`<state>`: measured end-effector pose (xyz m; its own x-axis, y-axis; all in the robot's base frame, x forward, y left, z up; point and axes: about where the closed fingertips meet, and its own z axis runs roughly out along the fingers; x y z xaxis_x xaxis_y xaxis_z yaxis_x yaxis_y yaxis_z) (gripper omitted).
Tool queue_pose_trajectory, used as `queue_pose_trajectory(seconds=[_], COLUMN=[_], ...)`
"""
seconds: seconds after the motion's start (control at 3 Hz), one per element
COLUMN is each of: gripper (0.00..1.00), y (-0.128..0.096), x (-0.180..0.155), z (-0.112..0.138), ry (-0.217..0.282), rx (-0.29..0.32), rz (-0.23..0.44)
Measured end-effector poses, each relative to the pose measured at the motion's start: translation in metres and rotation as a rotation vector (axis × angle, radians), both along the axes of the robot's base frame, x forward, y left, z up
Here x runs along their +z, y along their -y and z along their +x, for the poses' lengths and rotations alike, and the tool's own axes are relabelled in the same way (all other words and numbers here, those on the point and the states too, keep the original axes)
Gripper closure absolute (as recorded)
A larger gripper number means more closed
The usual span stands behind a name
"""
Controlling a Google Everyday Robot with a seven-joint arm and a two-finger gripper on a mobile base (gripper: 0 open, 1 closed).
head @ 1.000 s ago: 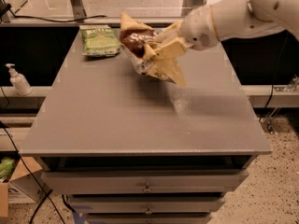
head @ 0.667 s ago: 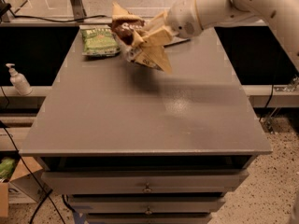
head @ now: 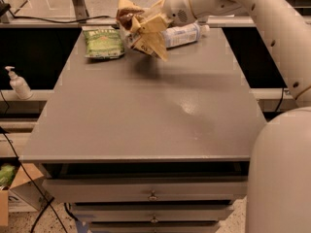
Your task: Move brown chip bag near green jalapeno chip bag
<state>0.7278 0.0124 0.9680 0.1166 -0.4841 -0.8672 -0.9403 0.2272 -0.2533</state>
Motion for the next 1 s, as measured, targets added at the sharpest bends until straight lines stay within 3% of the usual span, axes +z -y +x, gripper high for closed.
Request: queue_pose_trajectory(seconds=[0.33, 0.67, 1.0], gripper=[0.13, 0.0, 0.0], y=[-0.0069, -0.0098, -0.0099], x=[-0.0005, -0.0017, -0.0018], z=[0.016, 0.0169, 0.0169], ry=[-0.006, -0.009, -0.009], rx=[-0.016, -0.013, -0.012], rz=[0.031, 0.034, 0.034])
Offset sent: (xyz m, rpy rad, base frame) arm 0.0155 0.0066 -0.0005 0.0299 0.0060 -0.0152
